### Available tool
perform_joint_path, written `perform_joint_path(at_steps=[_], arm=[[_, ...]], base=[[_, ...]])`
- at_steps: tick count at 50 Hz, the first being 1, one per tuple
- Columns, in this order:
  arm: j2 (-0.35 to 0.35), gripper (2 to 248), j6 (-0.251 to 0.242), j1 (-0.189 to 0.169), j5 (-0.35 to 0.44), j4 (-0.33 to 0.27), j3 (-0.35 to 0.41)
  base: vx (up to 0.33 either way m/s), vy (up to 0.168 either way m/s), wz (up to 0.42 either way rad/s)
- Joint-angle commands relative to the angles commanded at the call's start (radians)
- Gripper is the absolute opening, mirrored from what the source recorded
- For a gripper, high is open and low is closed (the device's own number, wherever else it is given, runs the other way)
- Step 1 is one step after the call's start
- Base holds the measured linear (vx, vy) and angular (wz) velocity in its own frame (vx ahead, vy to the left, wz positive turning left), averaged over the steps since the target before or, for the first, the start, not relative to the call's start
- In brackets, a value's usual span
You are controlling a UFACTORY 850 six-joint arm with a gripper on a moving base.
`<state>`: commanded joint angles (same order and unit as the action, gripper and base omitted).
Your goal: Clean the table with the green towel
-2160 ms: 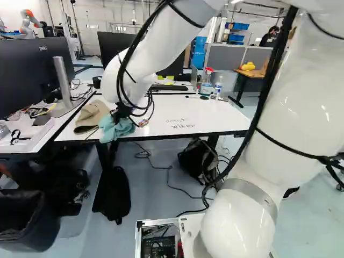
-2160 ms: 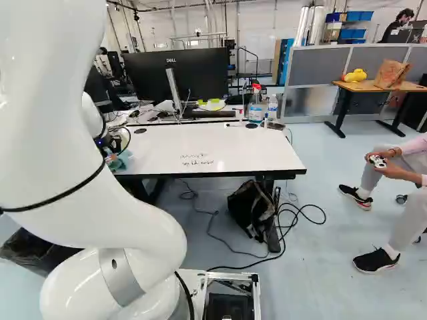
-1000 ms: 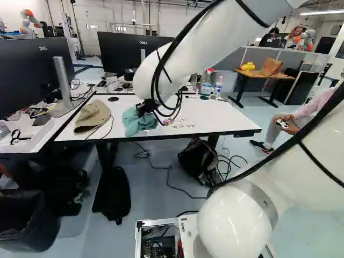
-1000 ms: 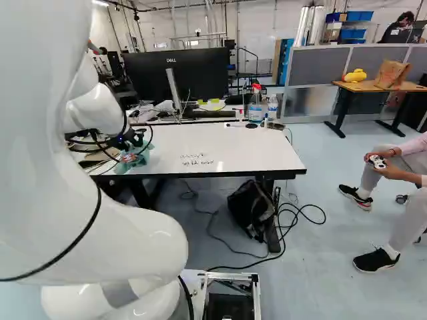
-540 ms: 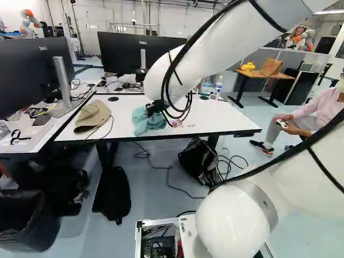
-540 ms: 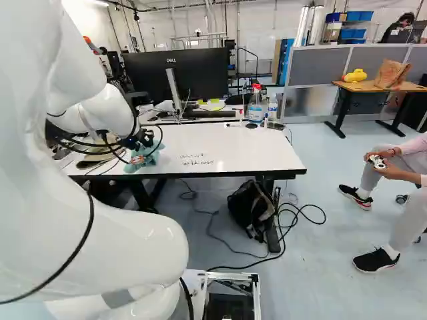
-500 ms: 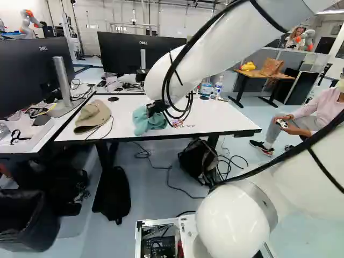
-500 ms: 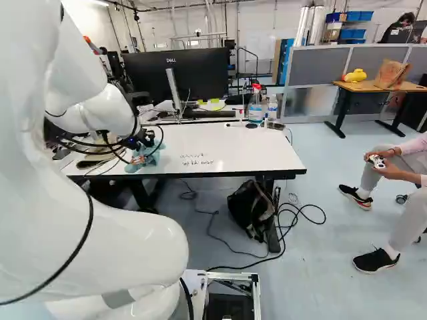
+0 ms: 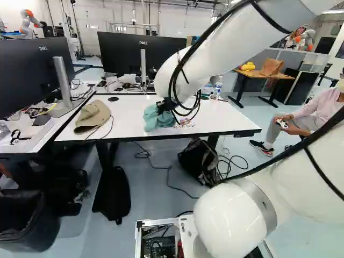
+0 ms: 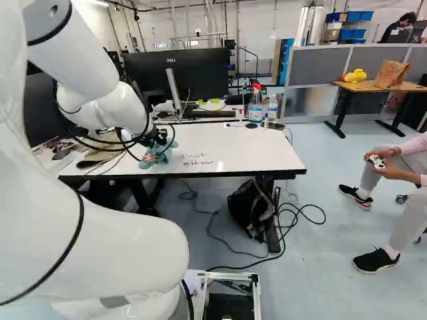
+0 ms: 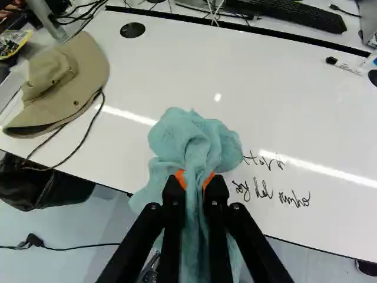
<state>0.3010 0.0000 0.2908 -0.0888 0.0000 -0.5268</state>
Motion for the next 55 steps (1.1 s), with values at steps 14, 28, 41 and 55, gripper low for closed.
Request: perform_joint_path(at_steps=[14,28,41,55], arm=[[-0.015,46,0.000,-0.063,0.000,0.000,-0.012],[-0.035,46,0.000,-0.124,0.000,0.000,-0.029],[-0.058,46,0.000,-0.179,0.000,0.000,-0.049],[-0.086,46,0.000,-0.237,-0.008,0.000,-0.074]], base=[[0.000,0.000,0.000],[0.000,0.000,0.000],[0.000,0.000,0.000],[0.000,0.000,0.000]])
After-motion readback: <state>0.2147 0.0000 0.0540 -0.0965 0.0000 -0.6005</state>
